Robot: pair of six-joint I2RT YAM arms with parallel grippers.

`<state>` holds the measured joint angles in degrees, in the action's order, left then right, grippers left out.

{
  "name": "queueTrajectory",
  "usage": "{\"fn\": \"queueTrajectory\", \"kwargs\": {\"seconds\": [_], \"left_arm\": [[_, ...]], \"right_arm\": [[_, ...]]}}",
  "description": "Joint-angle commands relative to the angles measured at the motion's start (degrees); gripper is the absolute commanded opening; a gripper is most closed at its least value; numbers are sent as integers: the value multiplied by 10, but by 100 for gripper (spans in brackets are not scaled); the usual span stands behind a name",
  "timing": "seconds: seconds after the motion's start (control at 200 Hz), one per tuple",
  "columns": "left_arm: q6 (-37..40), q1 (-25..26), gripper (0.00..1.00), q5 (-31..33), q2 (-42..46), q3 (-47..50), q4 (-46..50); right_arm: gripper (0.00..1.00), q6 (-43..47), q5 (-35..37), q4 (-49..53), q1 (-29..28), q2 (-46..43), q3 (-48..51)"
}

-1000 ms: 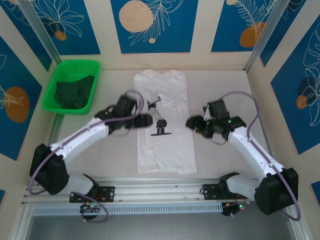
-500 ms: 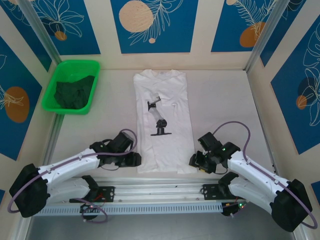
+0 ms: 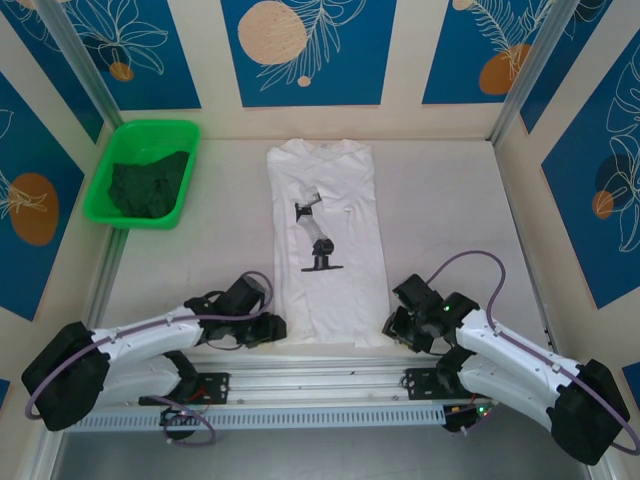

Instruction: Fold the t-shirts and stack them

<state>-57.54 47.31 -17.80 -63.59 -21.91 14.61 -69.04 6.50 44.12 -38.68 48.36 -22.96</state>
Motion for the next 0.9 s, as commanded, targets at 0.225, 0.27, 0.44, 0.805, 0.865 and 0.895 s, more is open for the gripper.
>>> {"fn": "queueTrajectory", "kwargs": {"seconds": [0.225,0.27,0.44,0.805,0.865,0.895], "left_arm": [[-14,6,30,-1,-58,10,-59],[-13,6,26,2,-59,10,-59],[-6,6,9,10,-45,4,-39],[55,6,0,13,-13,-25,71],[67,6,0,14,3,-35,103],[69,6,0,17,14,-40,115]], "right_arm": [[31,-13,-4,-30,-7,21,17],[23,-13,-4,-30,-7,21,16],[3,-7,-3,-26,-10,20,14],[0,-21,-13,-1,-56,14,-2],[0,-28,-3,11,-73,11,-14],[0,-29,-1,13,-77,9,-20]]}}
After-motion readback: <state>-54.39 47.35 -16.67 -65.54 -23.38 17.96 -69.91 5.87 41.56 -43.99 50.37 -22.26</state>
